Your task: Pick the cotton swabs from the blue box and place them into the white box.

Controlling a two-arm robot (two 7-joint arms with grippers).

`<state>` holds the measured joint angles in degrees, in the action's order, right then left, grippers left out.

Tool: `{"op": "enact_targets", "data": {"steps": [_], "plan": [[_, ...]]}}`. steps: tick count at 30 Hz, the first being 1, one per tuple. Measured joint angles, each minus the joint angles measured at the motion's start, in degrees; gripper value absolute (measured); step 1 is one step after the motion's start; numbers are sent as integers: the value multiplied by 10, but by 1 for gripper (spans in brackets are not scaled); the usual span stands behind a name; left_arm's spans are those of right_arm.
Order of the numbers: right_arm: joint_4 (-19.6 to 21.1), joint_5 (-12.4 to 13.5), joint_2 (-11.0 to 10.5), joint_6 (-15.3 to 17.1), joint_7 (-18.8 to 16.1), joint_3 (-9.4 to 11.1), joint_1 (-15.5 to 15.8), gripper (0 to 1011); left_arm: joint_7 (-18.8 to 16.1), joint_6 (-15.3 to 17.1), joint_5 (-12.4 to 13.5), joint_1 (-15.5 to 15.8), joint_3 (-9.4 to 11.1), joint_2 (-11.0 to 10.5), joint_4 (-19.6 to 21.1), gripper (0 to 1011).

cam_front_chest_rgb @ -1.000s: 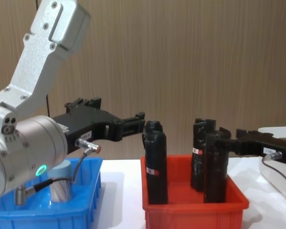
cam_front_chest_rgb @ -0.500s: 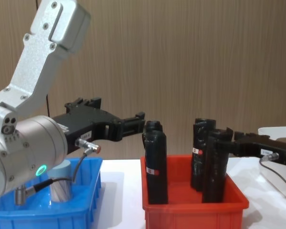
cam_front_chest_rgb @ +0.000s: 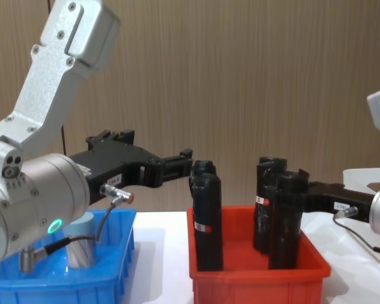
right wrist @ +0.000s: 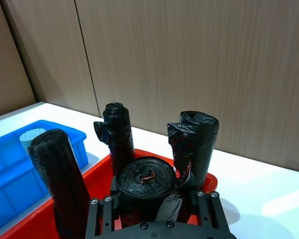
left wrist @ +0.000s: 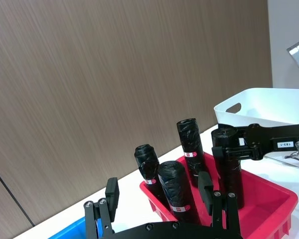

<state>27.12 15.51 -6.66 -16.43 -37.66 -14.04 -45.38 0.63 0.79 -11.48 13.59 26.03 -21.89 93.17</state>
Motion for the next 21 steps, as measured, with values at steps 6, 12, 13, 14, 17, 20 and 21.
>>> {"op": "enact_targets", "data": {"steps": [6,12,13,14,17,20,21], "plan": [[-40,0,8,-16,-9,-4,-21,621,0,0,0,0,0,0,0,1004],[-73,0,14,-32,-15,-7,-40,512,0,0,0,0,0,0,0,1004],[-76,0,15,-34,-16,-7,-41,506,0,0,0,0,0,0,0,1004],[-78,0,15,-35,-16,-7,-43,503,0,0,0,0,0,0,0,1004],[-78,1,17,-37,-17,-6,-46,493,0,0,0,0,0,0,0,1004],[-49,2,14,-30,-16,-5,-37,494,0,0,0,0,0,0,0,1004],[-39,3,13,-26,-15,-4,-33,493,0,0,0,0,0,0,0,1004]]}}
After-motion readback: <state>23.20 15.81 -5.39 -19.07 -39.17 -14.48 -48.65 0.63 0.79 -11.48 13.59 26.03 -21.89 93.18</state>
